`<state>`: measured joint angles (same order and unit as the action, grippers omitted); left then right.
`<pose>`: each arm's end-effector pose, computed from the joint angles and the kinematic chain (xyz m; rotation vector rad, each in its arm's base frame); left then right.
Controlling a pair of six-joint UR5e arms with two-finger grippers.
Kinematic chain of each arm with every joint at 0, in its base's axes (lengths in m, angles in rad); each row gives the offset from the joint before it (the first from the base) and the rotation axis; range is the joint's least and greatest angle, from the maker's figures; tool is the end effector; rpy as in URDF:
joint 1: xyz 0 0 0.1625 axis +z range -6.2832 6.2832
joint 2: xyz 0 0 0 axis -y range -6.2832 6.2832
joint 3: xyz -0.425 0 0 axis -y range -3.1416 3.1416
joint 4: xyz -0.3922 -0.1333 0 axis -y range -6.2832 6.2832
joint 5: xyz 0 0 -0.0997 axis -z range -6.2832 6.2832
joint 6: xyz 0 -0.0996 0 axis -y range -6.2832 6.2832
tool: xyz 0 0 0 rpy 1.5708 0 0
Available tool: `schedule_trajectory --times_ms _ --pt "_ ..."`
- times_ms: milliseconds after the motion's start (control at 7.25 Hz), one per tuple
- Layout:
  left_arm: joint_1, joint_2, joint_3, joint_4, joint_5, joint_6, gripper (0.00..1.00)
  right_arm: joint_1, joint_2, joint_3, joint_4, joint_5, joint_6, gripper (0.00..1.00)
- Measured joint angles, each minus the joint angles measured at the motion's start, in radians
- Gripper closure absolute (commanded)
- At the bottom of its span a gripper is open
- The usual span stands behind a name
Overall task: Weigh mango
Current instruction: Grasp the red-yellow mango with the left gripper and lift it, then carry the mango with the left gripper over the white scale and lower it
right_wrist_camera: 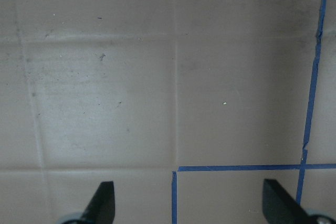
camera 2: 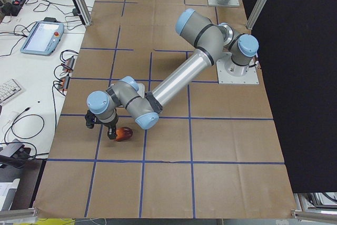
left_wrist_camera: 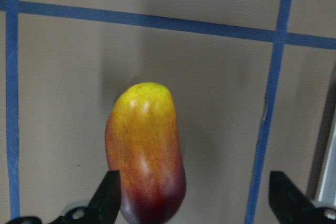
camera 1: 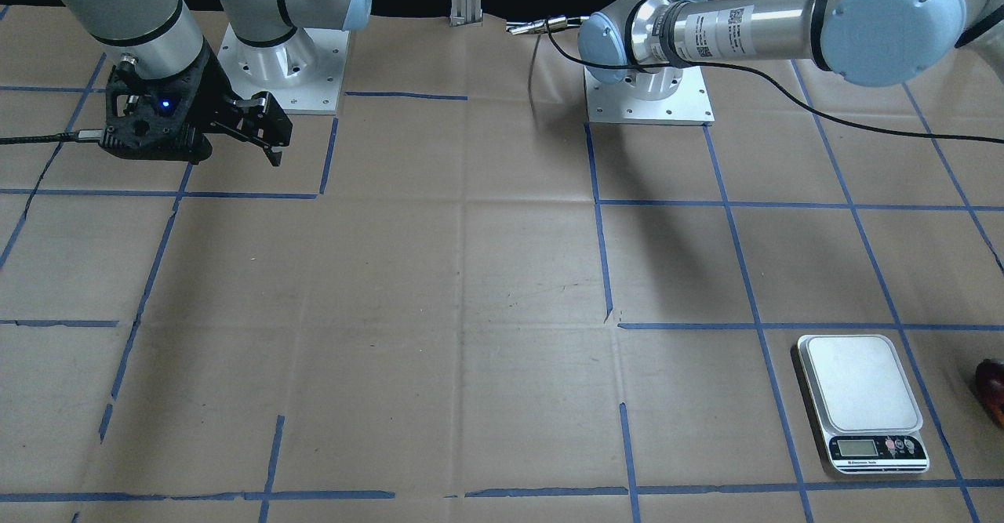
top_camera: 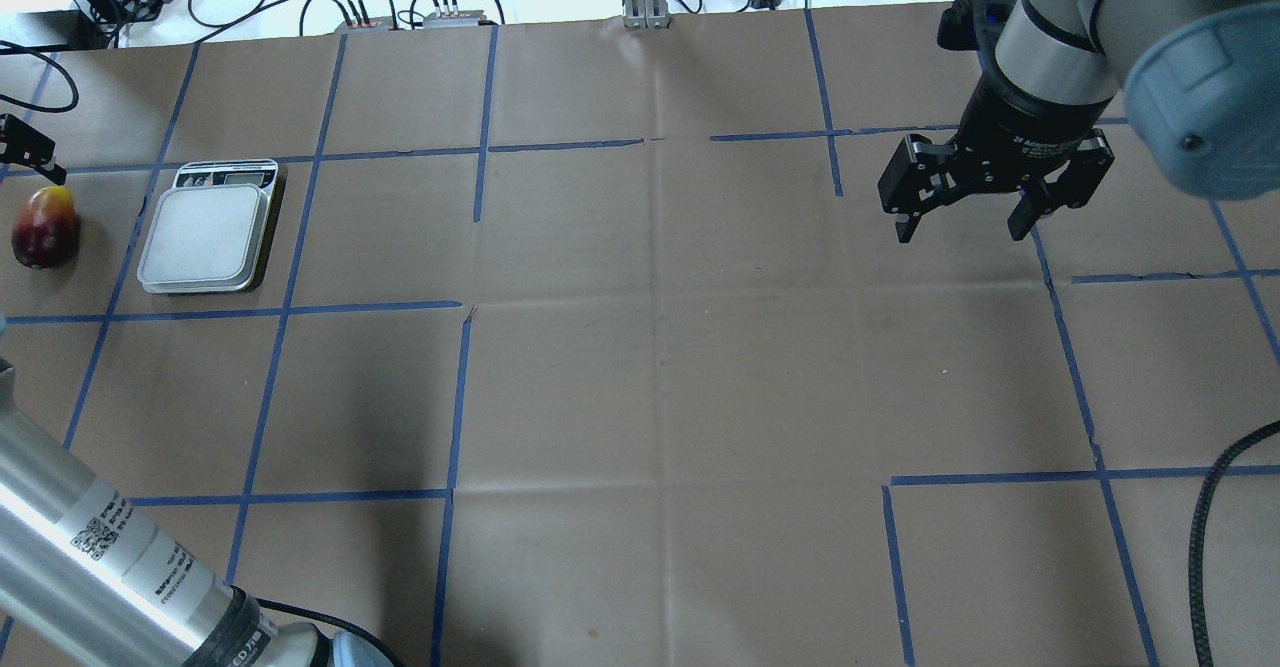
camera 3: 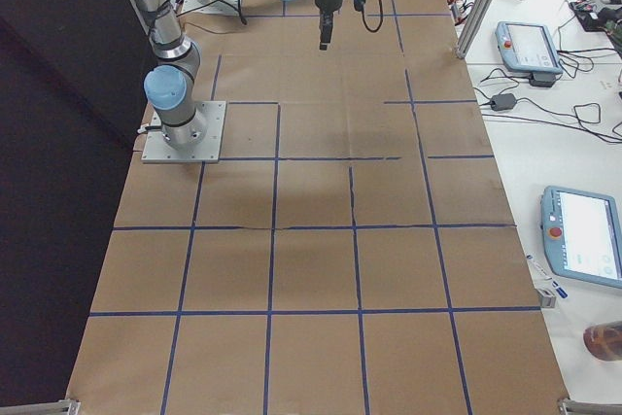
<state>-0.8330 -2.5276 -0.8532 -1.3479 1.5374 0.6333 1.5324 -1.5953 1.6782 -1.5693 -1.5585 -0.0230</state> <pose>0.4548 -0.7035 0.2133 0.1626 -3.1011 0.0132 0.1163 -0.4762 0.4473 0.0249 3.1239 0.1312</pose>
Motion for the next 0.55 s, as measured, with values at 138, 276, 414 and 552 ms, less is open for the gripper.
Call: schedule_trajectory --times_ms 138,276,414,552 --pt "0.006 -0.036 0.018 0.004 0.002 0.006 0.36 0.0 0.0 0.0 0.0 0.0 0.0 0.0" --pt "0.009 -0.058 0.025 0.002 0.014 0.013 0.76 0.0 0.0 0.0 0.0 0.0 0.0 0.0" --pt "0.01 -0.064 0.028 -0.023 0.047 0.021 1.0 0.0 0.0 0.0 0.0 0.0 0.0 0.0" --pt "0.009 -0.055 0.029 -0.069 0.088 0.022 1.0 0.0 0.0 0.0 0.0 0.0 0.0 0.0"
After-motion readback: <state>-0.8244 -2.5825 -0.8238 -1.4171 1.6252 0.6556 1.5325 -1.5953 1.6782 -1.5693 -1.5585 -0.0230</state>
